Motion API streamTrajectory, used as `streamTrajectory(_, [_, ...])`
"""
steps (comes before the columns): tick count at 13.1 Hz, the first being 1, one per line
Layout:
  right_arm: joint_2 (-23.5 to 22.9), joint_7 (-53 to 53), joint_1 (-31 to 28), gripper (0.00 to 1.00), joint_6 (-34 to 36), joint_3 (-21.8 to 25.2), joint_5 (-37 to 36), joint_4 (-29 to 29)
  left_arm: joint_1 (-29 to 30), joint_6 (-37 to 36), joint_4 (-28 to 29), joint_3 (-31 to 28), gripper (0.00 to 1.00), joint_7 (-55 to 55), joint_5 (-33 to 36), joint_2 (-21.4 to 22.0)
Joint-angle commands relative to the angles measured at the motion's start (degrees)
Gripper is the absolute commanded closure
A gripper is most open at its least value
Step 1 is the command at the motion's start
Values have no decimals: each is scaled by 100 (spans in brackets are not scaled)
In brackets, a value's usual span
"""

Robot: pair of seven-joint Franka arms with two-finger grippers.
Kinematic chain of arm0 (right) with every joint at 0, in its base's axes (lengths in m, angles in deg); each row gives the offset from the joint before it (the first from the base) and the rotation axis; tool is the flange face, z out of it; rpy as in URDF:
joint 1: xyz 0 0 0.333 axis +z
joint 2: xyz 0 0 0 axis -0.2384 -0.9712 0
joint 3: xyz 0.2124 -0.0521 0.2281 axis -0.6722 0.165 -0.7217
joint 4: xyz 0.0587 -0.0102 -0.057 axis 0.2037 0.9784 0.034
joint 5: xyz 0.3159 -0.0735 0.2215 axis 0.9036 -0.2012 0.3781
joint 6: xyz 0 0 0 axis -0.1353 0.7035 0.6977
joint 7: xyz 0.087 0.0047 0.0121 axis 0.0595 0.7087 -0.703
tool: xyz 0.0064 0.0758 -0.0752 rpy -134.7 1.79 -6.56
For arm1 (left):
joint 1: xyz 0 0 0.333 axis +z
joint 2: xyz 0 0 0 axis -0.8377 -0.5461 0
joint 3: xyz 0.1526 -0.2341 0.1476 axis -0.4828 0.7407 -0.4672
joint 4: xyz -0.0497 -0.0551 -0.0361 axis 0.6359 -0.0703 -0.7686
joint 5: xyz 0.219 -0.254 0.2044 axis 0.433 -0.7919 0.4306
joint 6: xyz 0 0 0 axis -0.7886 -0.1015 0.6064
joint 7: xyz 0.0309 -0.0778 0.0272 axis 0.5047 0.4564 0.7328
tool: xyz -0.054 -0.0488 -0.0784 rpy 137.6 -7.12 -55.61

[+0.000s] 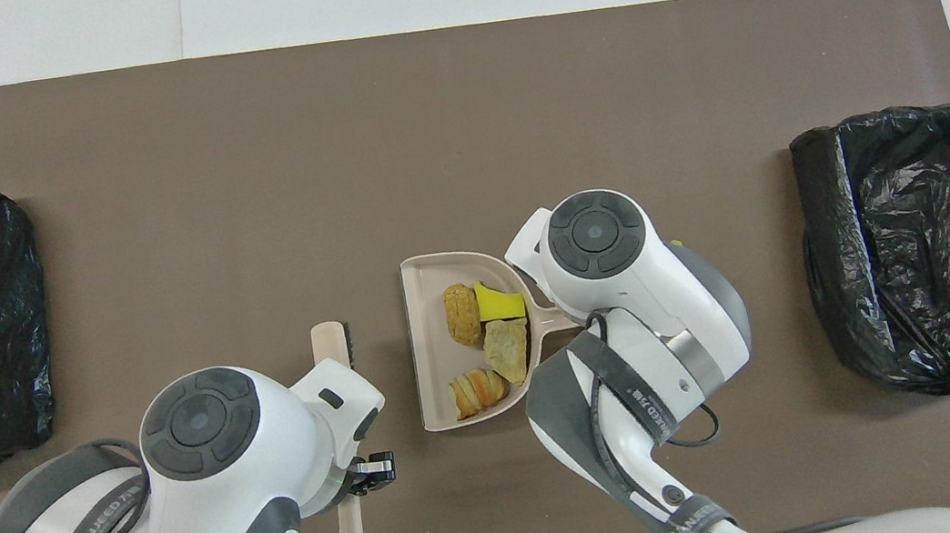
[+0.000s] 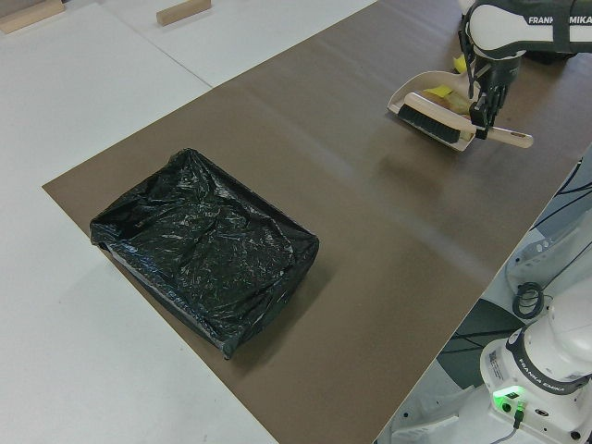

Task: Sweep and dump trash in bin
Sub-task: 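Carry the dustpan to the farther black bag with the right gripper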

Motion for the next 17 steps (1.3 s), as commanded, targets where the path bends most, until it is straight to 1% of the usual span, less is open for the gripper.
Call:
streamTrajectory(1, [534,40,-439,100,167,-61,112,38,-24,302,355,22,100,72,185,-5])
streamTrajectory(3, [780,13,-781,100,360,-43,112,-23,-69,339,426,57,100,159,176,13])
streamTrajectory(5, [956,-56,-1281,100,728,-17,94,-259,-576,436,601,75,100,186,115,-22])
streamTrajectory(6, [992,-196,-1615,100,1008,-8,77,-470,-639,532,733,84,100,195,-24,-31])
streamTrajectory(7, [992,-458,-2027,100,1229,-8,33,-707,-771,690,847,84,100,273,-383,-40])
streamTrajectory(8, [975,-948,-2484,100,1353,-8,33,-883,-1164,909,952,75,100,457,-543,-48])
streamTrajectory(10, [966,-1793,-3371,100,1468,9,-37,-964,-1727,1654,1120,75,100,1308,-544,-197])
streamTrajectory(11, [966,-2084,-3794,100,1468,36,-73,-955,-1808,1823,1129,84,100,1416,-544,-259])
streamTrajectory(12, [957,-2357,-4129,100,1442,36,-360,-1007,-1826,1860,1129,84,100,1434,-570,-286])
streamTrajectory(13, [957,-2577,-4332,100,1320,45,-763,-1016,-1905,1869,1129,84,100,1452,-579,-329])
streamTrajectory(14, [948,-2745,-4569,100,1023,36,-1115,-1025,-1941,1886,1138,84,100,1461,-588,-365])
streamTrajectory(15, [948,-2981,-4798,100,750,45,-1354,-999,-1941,1878,1147,84,87,1452,-588,-374])
streamTrajectory(16, [957,-3140,-4904,100,678,45,-1521,-999,-1932,1860,1147,75,12,1417,-597,-391])
streamTrajectory(17, [957,-3185,-4949,100,677,53,-1723,-982,-1932,1834,1121,67,0,1408,-597,-391])
